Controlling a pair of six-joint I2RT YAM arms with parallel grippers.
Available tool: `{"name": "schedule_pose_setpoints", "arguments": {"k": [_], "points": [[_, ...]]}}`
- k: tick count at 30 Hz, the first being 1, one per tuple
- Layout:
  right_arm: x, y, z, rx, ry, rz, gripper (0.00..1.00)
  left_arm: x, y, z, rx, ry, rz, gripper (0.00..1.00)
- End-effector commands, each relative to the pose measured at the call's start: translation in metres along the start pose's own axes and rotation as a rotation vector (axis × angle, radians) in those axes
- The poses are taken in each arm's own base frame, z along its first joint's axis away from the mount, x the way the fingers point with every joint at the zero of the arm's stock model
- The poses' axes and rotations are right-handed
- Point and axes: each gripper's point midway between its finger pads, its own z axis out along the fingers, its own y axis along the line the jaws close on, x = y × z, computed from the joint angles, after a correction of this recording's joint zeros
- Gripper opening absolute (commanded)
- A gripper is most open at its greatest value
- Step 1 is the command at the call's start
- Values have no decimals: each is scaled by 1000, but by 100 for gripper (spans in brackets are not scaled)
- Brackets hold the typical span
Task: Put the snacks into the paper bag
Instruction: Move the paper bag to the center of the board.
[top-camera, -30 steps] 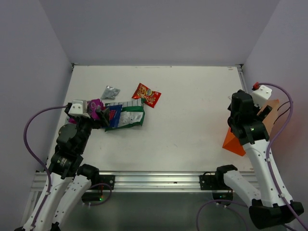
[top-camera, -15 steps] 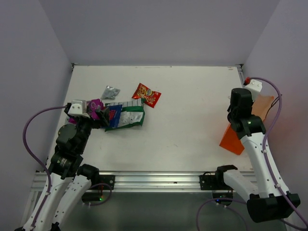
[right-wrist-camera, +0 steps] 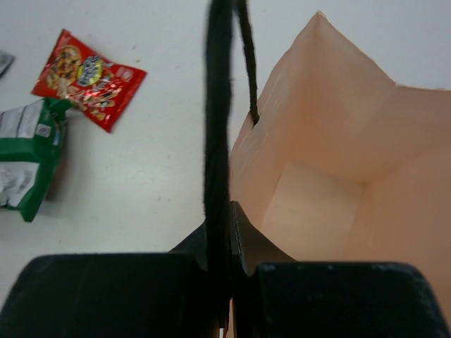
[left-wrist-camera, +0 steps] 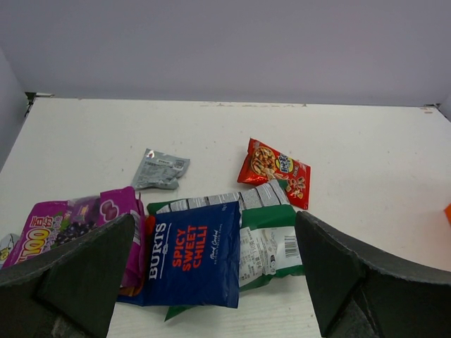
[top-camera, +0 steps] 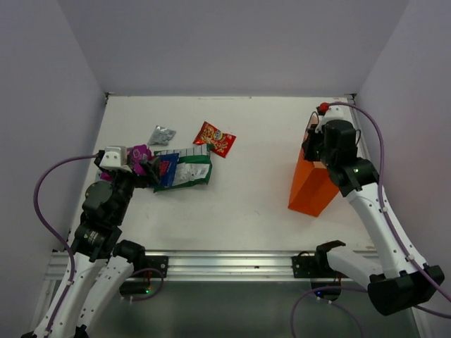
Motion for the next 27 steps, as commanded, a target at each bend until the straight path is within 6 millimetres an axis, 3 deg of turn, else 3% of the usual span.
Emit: {"name": "schedule_pose_setpoints", "arguments": {"k": [1, 7, 13, 17, 22, 23, 27], "points": [[-25, 51, -5, -184, -62, -59, 0, -14, -4, 3, 15, -50, -9, 100], [-27, 92, -10, -296, -83, -104, 0, -13, -4, 3, 12, -47, -9, 100], [-11, 124, -6, -376, -32, -170, 0, -13, -3, 2, 7, -50, -9, 100], [-4, 139, -8, -408, -15, -209, 6, -13, -3, 3, 6, -50, -9, 100], [-6, 150, -18, -446, -18, -223, 37, -13, -2, 2, 4, -49, -9, 100], [-7, 151, -19, -453, -14, -226, 49, -13, -2, 2, 4, -50, -9, 100], [-17, 150, -31, -463, -34, -229, 66, -14, -2, 3, 2, -54, -10, 100]]}}
